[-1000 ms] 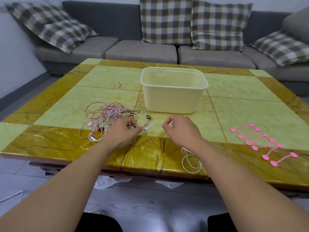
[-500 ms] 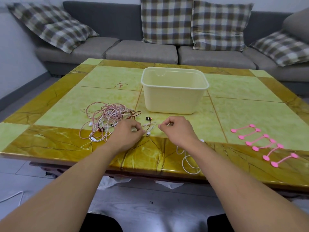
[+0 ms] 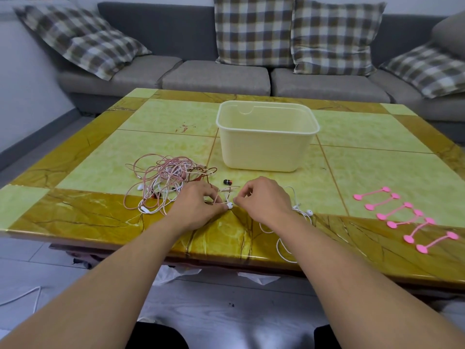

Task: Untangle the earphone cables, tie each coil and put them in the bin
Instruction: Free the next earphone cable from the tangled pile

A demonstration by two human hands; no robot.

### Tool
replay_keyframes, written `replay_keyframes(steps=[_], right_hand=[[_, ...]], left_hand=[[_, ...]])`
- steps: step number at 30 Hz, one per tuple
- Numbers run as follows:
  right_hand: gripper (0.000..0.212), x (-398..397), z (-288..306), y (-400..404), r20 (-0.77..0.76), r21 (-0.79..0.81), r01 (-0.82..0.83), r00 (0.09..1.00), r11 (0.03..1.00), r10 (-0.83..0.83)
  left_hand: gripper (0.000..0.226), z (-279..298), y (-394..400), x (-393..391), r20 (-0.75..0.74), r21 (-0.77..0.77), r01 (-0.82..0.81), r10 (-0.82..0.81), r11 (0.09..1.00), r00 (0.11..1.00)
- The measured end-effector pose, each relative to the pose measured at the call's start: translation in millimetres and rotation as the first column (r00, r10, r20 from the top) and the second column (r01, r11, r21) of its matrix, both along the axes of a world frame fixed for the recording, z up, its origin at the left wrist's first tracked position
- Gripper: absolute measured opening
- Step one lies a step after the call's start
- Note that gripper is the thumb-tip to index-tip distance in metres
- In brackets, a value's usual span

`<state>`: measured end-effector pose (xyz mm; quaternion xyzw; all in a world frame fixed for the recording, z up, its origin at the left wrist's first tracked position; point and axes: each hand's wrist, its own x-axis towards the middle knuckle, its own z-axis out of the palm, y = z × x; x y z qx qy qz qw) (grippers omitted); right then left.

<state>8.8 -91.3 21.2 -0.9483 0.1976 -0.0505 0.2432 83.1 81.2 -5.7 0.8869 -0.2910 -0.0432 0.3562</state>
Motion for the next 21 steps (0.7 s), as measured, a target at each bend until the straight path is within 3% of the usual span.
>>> replay_keyframes(steps=[2,5,7,11,21], right_hand=[[0.018,4,0,0,0.000,0.030,-0.063,0.998,0.998,0.063],[0.044,9,-1,0,-0.054,0.111,-0.191,0.979,0.975,0.197],[0.037,11,-4,1,-0.093,0.120,-0.248,0.961,0.961,0.259],[0.016,11,-8,3,-0.091,0.068,-0.217,0.971,0.974,0.223],[0.030,9,-9,15,-0.009,-0.035,-0.089,0.996,0.995,0.089]], left_hand=[[0.016,1,1,0,0.000,0.006,0.009,-0.009,1.000,1.000],[0.012,0,3,1,0.014,0.008,0.020,-0.020,1.000,1.000],[0.012,0,4,2,0.031,0.015,0.030,-0.030,0.999,0.999],[0.011,0,5,2,0.030,0.022,0.035,-0.036,0.999,0.999],[0.016,4,7,-1,0.002,0.006,0.023,-0.023,1.000,1.000]])
